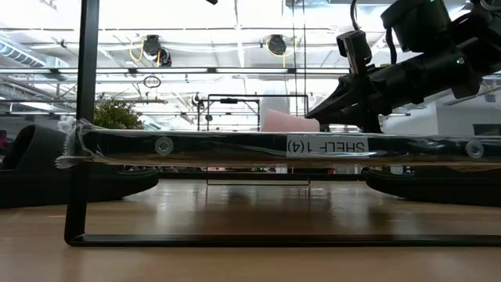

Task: Pick and place slides into the shelf
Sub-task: Put the pink slide on the shelf

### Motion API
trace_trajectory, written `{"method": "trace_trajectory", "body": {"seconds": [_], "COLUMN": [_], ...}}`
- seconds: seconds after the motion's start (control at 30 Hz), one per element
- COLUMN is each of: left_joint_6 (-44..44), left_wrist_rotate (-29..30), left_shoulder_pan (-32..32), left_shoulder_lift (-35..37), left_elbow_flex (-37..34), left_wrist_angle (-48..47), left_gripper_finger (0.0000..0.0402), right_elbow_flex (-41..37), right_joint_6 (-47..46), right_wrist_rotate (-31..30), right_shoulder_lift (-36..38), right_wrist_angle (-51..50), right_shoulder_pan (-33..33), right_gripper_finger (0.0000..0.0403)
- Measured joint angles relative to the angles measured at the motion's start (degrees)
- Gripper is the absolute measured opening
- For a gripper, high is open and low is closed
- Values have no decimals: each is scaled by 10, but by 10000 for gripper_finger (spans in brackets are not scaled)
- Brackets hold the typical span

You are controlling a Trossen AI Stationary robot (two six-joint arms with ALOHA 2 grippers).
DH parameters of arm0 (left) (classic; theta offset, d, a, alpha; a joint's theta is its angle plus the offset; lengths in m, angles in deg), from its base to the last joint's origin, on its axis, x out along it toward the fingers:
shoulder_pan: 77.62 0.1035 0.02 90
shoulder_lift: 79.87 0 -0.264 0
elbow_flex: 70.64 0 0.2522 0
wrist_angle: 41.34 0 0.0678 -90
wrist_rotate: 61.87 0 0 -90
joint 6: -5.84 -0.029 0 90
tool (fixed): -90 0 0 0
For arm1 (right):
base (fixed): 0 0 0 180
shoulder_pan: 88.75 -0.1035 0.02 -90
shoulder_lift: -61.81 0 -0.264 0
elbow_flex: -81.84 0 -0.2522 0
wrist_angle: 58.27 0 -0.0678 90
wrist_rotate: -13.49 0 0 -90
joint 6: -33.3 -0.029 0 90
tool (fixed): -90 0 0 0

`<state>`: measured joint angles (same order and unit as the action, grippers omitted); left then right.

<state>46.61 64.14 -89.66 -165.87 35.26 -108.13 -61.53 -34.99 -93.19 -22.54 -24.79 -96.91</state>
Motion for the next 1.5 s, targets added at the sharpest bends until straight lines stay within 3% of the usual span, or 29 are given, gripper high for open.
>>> {"method": "trace_trajectory", "body": {"seconds": [0.93, 1.17, 1.5], "left_joint_6": [-11, -13, -13], "left_wrist_rotate": [-2, -2, -3], "left_shoulder_pan": [8, 8, 8], "left_shoulder_lift": [0, 0, 0], "left_elbow_flex": [0, 0, 0], "left_wrist_angle": [1, 1, 1], "left_gripper_finger": [62, 62, 62], "right_elbow_flex": [0, 0, 0], "right_joint_6": [-30, -31, -41], "right_wrist_rotate": [-28, -28, -28], "right_shoulder_lift": [0, 0, 0], "right_wrist_angle": [-17, -17, -17], "right_shoulder_pan": [-13, -13, -13], "right_gripper_finger": [13, 41, 115]}}
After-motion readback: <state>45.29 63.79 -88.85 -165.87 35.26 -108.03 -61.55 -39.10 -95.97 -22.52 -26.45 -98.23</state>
